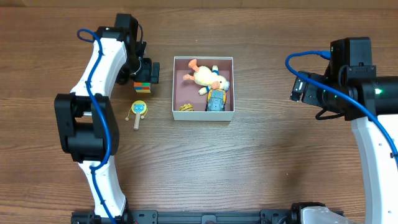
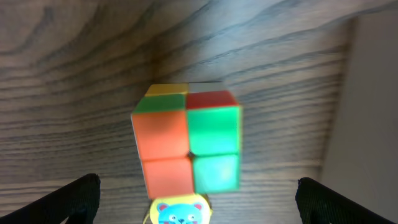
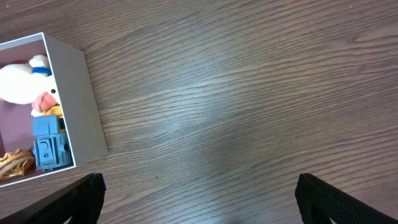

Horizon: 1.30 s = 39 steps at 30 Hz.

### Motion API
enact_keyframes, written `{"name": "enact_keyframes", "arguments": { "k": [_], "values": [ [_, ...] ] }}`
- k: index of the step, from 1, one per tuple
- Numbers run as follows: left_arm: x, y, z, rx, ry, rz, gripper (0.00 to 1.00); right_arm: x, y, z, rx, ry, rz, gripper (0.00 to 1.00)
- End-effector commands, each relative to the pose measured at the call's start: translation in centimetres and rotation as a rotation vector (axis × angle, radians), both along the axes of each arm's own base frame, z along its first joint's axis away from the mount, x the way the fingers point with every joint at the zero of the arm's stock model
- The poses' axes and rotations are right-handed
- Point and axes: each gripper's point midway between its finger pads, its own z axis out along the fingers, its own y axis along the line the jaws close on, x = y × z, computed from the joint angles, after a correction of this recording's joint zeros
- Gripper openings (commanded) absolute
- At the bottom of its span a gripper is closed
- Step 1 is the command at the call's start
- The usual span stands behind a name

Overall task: Pack container
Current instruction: 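Lower the left gripper and grasp the puzzle cube, lift it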

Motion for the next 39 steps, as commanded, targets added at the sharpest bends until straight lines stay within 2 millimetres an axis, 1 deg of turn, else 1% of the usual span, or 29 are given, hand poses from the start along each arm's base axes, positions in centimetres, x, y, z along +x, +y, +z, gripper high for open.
{"name": "enact_keyframes", "arguments": {
  "k": [1,5,10,11,14,15,17,18,21,24,26,28,30,31,35,36,39],
  "values": [
    [0.5,0.7,-1.0,0.033,0.015,0.049,1.00,0.1,-0.3,0.1,-0.014,-0.006,-0.004,1.00],
    [0.7,0.7,-1.6,0.034,0.016,0.034,1.00,0.1,-0.3,0.1,-0.014,-0.006,-0.004,1.00],
    [1.5,0.6,-1.6,0.031,-0.014,0.035,1.00,0.1,-0.3,0.1,-0.014,-0.006,-0.004,1.00],
    [1.6,0.6,-1.6,0.031,-0.017,0.035,0.96,0.1,-0.3,0.1,-0.014,-0.006,-0.004,1.00],
    [1.6,0.6,-1.6,0.031,-0.021,0.034,0.77,0.1,-0.3,0.1,-0.014,-0.006,-0.004,1.00],
    [1.6,0.6,-1.6,0.032,-0.021,0.028,0.75,0.1,-0.3,0.1,-0.014,-0.006,-0.004,1.00],
    [1.7,0.7,-1.6,0.033,-0.022,0.019,0.76,0.1,-0.3,0.1,-0.014,-0.006,-0.004,1.00],
    [1.7,0.7,-1.6,0.033,-0.022,0.020,0.79,0.1,-0.3,0.1,-0.014,-0.006,-0.004,1.00],
    [1.7,0.7,-1.6,0.033,-0.022,0.019,0.81,0.1,-0.3,0.1,-0.014,-0.006,-0.004,1.00],
    [1.7,0.7,-1.6,0.033,-0.023,0.011,0.80,0.1,-0.3,0.1,-0.014,-0.006,-0.004,1.00],
    [1.7,0.7,-1.5,0.034,-0.026,0.000,0.77,0.1,-0.3,0.1,-0.014,-0.006,-0.004,1.00],
    [1.8,0.7,-1.5,0.034,-0.030,-0.002,0.77,0.1,-0.3,0.1,-0.014,-0.006,-0.004,1.00],
    [1.8,0.7,-1.5,0.034,-0.030,-0.002,0.73,0.1,-0.3,0.1,-0.014,-0.006,-0.004,1.00],
    [1.8,0.7,-1.5,0.034,-0.030,-0.002,0.68,0.1,-0.3,0.1,-0.014,-0.006,-0.004,1.00],
    [1.8,0.7,-1.5,0.034,-0.030,-0.001,0.60,0.1,-0.3,0.1,-0.014,-0.006,-0.004,1.00],
    [1.8,0.7,-1.5,0.034,-0.029,-0.001,0.56,0.1,-0.3,0.1,-0.014,-0.006,-0.004,1.00],
    [1.8,0.7,-1.5,0.034,-0.029,-0.002,0.52,0.1,-0.3,0.1,-0.014,-0.006,-0.004,1.00]
  ]
}}
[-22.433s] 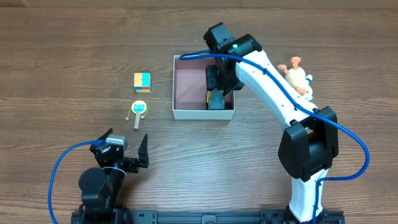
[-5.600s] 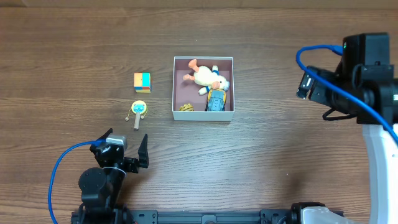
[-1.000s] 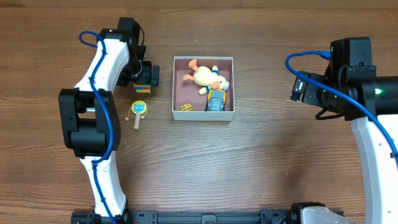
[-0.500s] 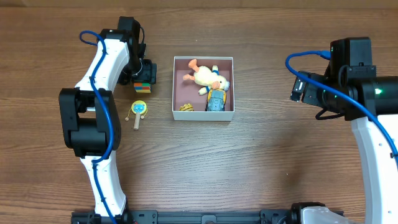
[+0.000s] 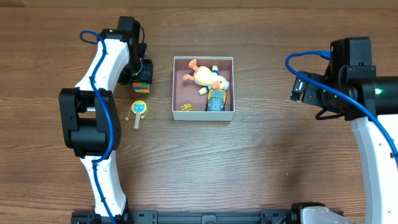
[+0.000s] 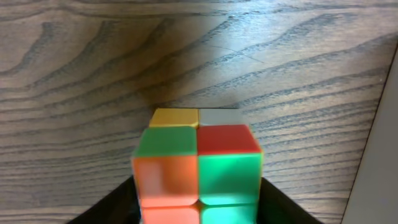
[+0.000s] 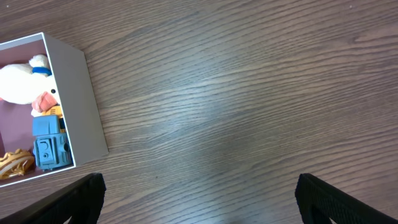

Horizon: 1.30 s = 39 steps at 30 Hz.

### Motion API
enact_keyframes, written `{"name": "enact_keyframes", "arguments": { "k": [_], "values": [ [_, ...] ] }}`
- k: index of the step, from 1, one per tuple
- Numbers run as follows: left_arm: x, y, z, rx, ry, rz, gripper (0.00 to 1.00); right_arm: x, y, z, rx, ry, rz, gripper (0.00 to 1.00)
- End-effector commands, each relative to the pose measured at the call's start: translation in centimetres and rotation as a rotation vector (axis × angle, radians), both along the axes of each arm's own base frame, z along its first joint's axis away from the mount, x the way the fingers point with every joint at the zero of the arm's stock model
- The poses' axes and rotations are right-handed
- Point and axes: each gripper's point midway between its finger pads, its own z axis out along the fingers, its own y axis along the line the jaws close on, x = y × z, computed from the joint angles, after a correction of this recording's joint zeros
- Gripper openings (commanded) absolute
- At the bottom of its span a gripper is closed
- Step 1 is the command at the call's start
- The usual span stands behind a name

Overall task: Pack container
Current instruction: 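Lower the left gripper and grasp the puzzle cube, lift it, then carry the cube into the white box and release it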

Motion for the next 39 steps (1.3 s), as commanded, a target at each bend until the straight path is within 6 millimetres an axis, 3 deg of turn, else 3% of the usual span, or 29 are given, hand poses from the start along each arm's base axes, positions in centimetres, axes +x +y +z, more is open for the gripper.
{"name": "enact_keyframes", "arguments": {
  "k": [1,8,12,15,19,22,25,27,28,35,39],
  "values": [
    [0.7,0.2,0.3,0.005,-0.016,-0.003,0.52,0.1,-0.3,0.1,-0.014,-0.006,-0.004,1.00],
    [0.8,0.2,0.4,0.007,-0.021,-0.012,0.51,0.1,-0.3,0.1,-0.014,-0.006,-0.004,1.00],
    [1.4,0.3,1.8,0.006,-0.037,-0.017,0.48,0.1,-0.3,0.1,-0.014,-0.006,-0.004,1.00],
    [2.3,0.1,4.4,-0.003,-0.072,-0.025,0.47,0.1,-0.3,0.1,-0.014,-0.006,-0.004,1.00],
    [3.8,-0.8,10.0,-0.049,-0.151,-0.033,0.47,0.1,-0.3,0.1,-0.014,-0.006,-0.004,1.00],
    [3.8,-2.5,13.5,-0.128,-0.192,-0.057,0.47,0.1,-0.3,0.1,-0.014,-0.006,-0.004,1.00],
    [2.8,-5.6,16.4,-0.206,-0.208,-0.154,0.48,0.1,-0.3,0.1,-0.014,-0.006,-0.004,1.00],
    [2.2,-7.1,17.0,-0.212,-0.205,-0.193,0.48,0.1,-0.3,0.1,-0.014,-0.006,-0.004,1.00],
    [1.5,-9.0,17.4,-0.217,-0.198,-0.238,0.48,0.1,-0.3,0.1,-0.014,-0.006,-0.004,1.00],
    [-1.5,-16.8,17.5,-0.221,-0.183,-0.457,0.47,0.1,-0.3,0.1,-0.014,-0.006,-0.004,1.00],
    [-2.5,-18.7,17.2,-0.143,-0.190,-0.521,0.48,0.1,-0.3,0.1,-0.014,-0.006,-0.004,1.00]
  ]
}}
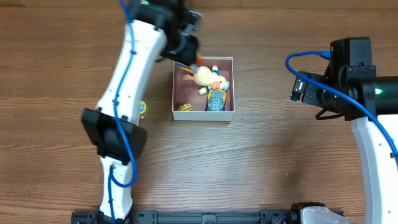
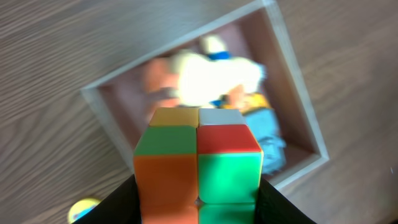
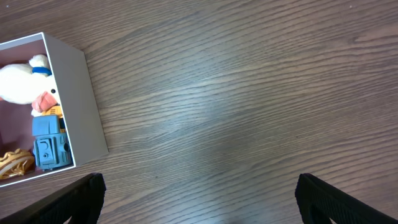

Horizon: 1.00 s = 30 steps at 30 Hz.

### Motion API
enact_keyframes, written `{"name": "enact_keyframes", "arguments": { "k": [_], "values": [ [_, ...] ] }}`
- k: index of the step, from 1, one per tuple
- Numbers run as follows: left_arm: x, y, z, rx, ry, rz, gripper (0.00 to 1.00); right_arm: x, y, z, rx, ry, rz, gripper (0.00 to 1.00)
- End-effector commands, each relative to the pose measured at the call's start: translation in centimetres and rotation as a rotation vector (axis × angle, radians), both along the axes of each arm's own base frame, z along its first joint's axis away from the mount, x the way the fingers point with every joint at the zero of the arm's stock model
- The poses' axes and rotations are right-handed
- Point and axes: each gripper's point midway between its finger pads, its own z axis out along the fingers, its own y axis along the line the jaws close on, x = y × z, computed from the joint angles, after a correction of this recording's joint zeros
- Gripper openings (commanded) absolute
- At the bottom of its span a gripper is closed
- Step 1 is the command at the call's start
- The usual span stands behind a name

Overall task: Pack container
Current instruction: 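Carry the cube into the white box and release it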

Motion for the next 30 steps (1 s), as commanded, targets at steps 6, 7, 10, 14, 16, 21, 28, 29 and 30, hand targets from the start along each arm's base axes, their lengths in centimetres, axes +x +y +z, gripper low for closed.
{"name": "enact_keyframes", "arguments": {
  "k": [6,7,10,14,16,21,28,29,30],
  "values": [
    [-2.1,-0.8,-0.4,0.180,-0.031,-0.108,0.48,0.1,-0.3,0.1,-0.014,-0.007,-0.004,1.00],
    [-2.5,-0.6,-0.7,0.189,-0.011,-0.110,0.48,0.1,-0.3,0.1,-0.014,-0.007,-0.004,1.00],
    [-3.2,0.1,-1.4,0.209,0.038,-0.105,0.49,0.1,-0.3,0.1,-0.014,-0.007,-0.004,1.00],
    [-3.7,0.5,-2.5,0.222,0.081,-0.084,0.50,0.1,-0.3,0.1,-0.014,-0.007,-0.004,1.00],
    [-4.2,0.4,-3.1,0.222,0.107,-0.090,0.50,0.1,-0.3,0.1,-0.014,-0.007,-0.004,1.00],
    [-5.2,-0.1,-5.3,0.237,0.159,-0.093,0.48,0.1,-0.3,0.1,-0.014,-0.007,-0.004,1.00],
    [-5.8,-0.2,-8.3,0.237,0.218,-0.054,0.49,0.1,-0.3,0.1,-0.014,-0.007,-0.004,1.00],
    [-5.9,-0.3,-8.6,0.233,0.222,-0.054,0.50,0.1,-0.3,0.1,-0.014,-0.007,-0.004,1.00],
    [-5.9,-0.3,-8.9,0.233,0.225,-0.054,0.51,0.1,-0.3,0.1,-0.014,-0.007,-0.004,1.00]
  ]
}}
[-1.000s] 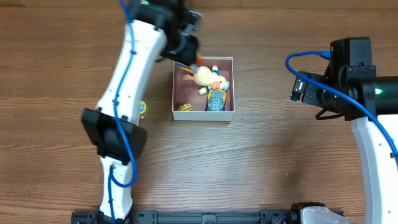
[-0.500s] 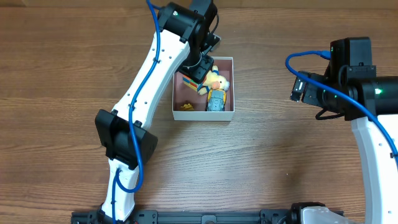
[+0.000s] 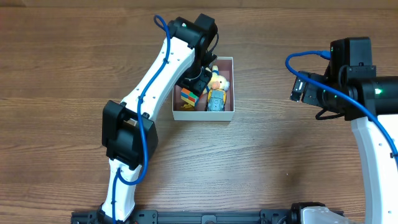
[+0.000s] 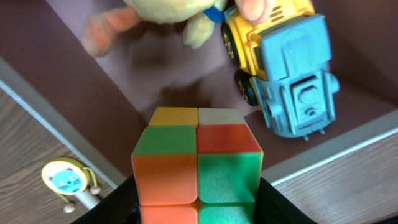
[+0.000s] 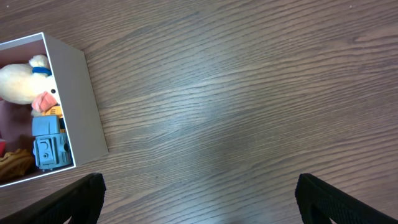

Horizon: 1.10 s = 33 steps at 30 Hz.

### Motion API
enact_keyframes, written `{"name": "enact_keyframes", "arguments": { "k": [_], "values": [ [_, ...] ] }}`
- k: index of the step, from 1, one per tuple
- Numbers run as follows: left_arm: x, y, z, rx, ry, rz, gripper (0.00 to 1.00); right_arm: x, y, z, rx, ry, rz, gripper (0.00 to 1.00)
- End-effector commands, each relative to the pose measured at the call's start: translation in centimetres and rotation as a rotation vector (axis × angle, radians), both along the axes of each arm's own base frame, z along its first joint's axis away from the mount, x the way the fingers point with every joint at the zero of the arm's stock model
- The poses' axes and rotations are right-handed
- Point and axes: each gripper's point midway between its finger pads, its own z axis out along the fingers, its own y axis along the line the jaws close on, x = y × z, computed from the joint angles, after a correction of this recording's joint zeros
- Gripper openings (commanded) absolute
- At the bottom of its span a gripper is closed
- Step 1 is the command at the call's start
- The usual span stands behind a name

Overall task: Pack container
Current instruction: 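Carry the cube into the white box and release it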

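The white box [image 3: 203, 116] with a maroon floor sits at the table's middle back. In it lie a plush duck [image 3: 219, 81], a blue and yellow toy truck [image 4: 289, 71] and a small tan toy [image 3: 185, 107]. My left gripper [image 4: 198, 205] is shut on the colour cube [image 4: 198, 168], held low over the box's left half [image 3: 189, 95]. My right gripper [image 5: 199, 211] hangs open over bare wood, right of the box [image 5: 87, 118].
A small yellow rattle with a cat face [image 4: 66, 180] lies on the table left of the box; the left arm hides it in the overhead view. The right arm [image 3: 348, 81] stands at the table's right side.
My left gripper has moved with the cube from above the box's back left corner down into the box's left half, near the truck. The right arm stayed put.
The cube lay on the table left of the box, my left gripper open around it. Then the gripper was shut on the cube there. Later it held the cube above the box's back left corner, and now low inside the box.
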Motion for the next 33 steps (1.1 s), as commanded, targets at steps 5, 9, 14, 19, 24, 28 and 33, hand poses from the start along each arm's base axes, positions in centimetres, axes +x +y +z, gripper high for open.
{"name": "enact_keyframes", "arguments": {
  "k": [5,9,14,19,24,28,33],
  "values": [
    [-0.8,-0.4,-1.6,-0.011,0.035,0.019,0.53,0.1,-0.3,0.1,-0.014,-0.005,-0.004,1.00],
    [-1.0,-0.3,-2.3,-0.005,0.046,0.019,0.54,0.1,-0.3,0.1,-0.014,-0.005,-0.004,1.00],
    [-0.6,-0.3,-2.3,-0.005,0.027,0.018,0.91,0.1,-0.3,0.1,-0.014,-0.005,-0.004,1.00],
    [0.1,0.1,-2.2,-0.003,0.007,0.016,0.91,0.1,-0.3,0.1,-0.014,-0.005,-0.004,1.00],
    [1.7,0.6,0.7,-0.017,-0.058,0.036,1.00,0.1,-0.3,0.1,-0.014,-0.005,-0.004,1.00],
    [3.1,0.8,5.1,-0.055,-0.142,0.068,1.00,0.1,-0.3,0.1,-0.014,-0.005,-0.004,1.00],
    [3.4,4.0,9.6,-0.010,-0.210,0.278,1.00,0.1,-0.3,0.1,-0.014,-0.005,-0.004,1.00]
  ]
}}
